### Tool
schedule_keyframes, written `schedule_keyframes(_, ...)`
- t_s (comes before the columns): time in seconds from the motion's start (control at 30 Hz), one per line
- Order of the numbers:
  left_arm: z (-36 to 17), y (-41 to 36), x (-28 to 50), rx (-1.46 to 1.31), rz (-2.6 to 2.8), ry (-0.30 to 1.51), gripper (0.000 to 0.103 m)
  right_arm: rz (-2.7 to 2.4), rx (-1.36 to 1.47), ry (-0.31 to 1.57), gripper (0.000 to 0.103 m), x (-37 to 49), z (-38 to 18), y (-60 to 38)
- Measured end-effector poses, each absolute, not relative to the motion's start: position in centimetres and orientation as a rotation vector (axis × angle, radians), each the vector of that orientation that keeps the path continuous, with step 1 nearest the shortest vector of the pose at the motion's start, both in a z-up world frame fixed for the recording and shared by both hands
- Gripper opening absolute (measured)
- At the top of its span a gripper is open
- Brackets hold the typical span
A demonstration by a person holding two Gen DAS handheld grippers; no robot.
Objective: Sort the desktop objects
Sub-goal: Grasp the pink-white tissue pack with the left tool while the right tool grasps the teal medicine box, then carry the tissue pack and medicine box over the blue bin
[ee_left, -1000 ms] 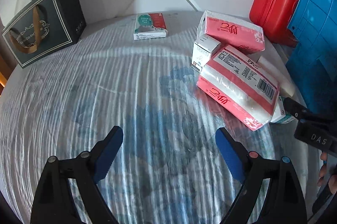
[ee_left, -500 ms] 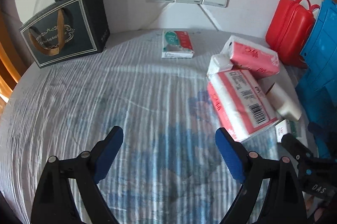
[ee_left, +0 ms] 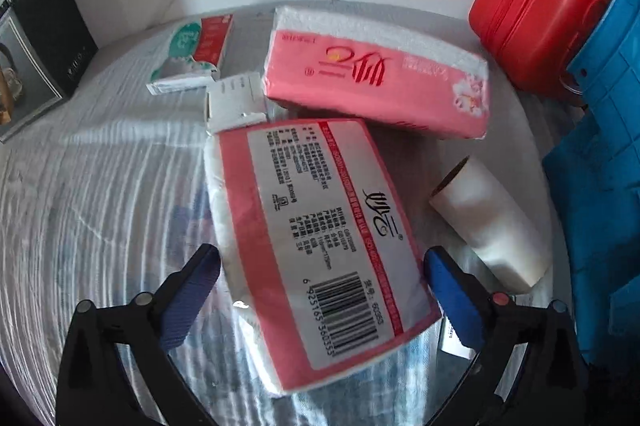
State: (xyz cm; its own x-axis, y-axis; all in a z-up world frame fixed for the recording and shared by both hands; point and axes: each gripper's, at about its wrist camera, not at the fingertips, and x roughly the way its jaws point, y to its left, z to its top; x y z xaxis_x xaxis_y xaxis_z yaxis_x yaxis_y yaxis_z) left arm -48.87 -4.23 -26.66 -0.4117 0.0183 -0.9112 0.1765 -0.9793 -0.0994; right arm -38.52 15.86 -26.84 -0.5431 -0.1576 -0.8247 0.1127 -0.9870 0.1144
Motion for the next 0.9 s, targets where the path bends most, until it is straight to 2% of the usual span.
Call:
schedule_keyframes(0.07, -28.0, -4.4, -49.4, 1.676, -2.504, 0.223, 0.103, -2.633, 1.411, -0.073, 0.103, -39.2, -26.9, 15.9)
schedule_keyframes(0.2, -28.4, -5.3, -47.3, 1.640, -2.539, 0.155, 0.092, -2.627, 1.419, -0.076, 0.103, -40.3, -27.2, 15.5)
schedule_keyframes(0.33, -27.8, -6.4, -43.0, 1.586, -2.552, 0.076, 0.091, -2.599, 1.427, -0.103, 0.103, -40.9, -28.0, 14.6)
schedule_keyframes(0.5, -28.0, -7.8, -38.8, 1.570, -2.532, 0.142, 0.091, -2.585, 1.451, -0.138, 0.103, -42.0, -28.8, 13.4)
schedule_keyframes(0.57, -28.0, -8.1, -37.7, 1.556, -2.529, 0.152, 0.091, -2.589, 1.467, -0.124, 0.093, -42.5, -29.3, 12.9)
schedule_keyframes(0.6, -27.9, -8.2, -37.3, 1.551, -2.529, 0.155, 0.091, -2.591, 1.472, -0.110, 0.075, -42.5, -29.4, 12.7)
schedule_keyframes(0.63, -28.1, -8.8, -37.4, 1.551, -2.525, 0.157, 0.091, -2.593, 1.481, -0.094, 0.064, -42.5, -29.5, 12.5)
schedule_keyframes(0.9, -24.4, -8.6, -33.5, 1.451, -2.581, 0.151, 0.091, -2.612, 1.412, -0.061, 0.063, -39.7, -27.3, 12.4)
